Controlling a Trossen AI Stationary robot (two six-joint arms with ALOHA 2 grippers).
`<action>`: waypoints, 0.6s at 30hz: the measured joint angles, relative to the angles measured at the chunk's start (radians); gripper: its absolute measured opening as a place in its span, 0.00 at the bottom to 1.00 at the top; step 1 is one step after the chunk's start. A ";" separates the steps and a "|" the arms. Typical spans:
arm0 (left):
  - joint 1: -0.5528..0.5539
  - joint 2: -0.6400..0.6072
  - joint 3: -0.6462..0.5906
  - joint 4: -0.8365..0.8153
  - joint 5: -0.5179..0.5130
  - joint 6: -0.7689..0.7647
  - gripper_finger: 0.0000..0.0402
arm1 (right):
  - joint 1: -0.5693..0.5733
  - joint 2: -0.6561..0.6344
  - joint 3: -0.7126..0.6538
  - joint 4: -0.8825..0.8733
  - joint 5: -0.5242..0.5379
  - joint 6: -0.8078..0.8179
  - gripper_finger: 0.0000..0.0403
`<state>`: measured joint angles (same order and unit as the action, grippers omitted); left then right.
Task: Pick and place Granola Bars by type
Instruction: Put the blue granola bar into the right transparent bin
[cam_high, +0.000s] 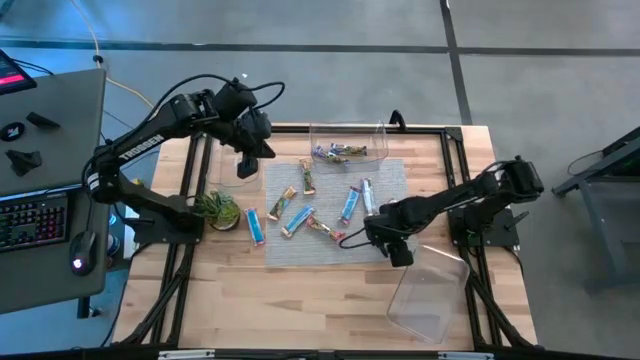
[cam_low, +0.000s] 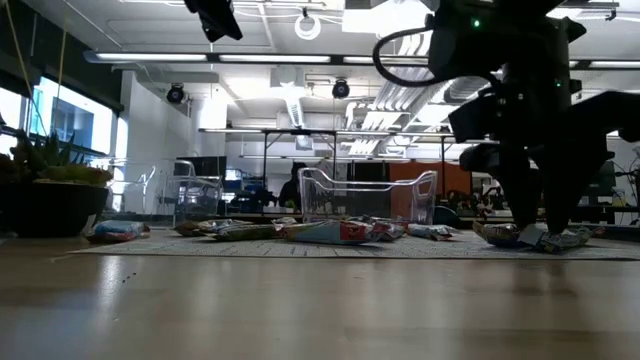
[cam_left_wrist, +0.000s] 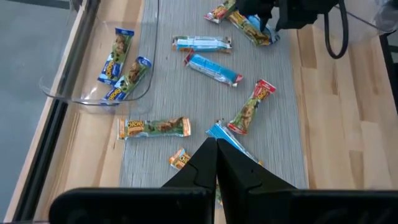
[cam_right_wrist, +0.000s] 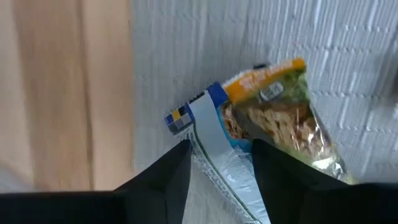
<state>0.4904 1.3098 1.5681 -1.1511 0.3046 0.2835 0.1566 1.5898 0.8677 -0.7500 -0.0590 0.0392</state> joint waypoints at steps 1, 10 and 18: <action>0.000 0.000 0.000 0.000 0.000 0.000 0.02 | 0.000 0.000 0.000 -0.007 0.000 -0.003 0.37; 0.000 0.000 0.000 -0.001 -0.001 0.000 0.02 | 0.000 -0.002 0.000 -0.033 -0.008 -0.043 0.26; 0.000 0.000 0.000 -0.002 -0.002 0.000 0.02 | 0.000 -0.002 0.001 -0.034 -0.034 -0.041 0.04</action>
<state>0.4904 1.3098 1.5681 -1.1530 0.3031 0.2836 0.1570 1.5883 0.8684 -0.7841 -0.0935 -0.0017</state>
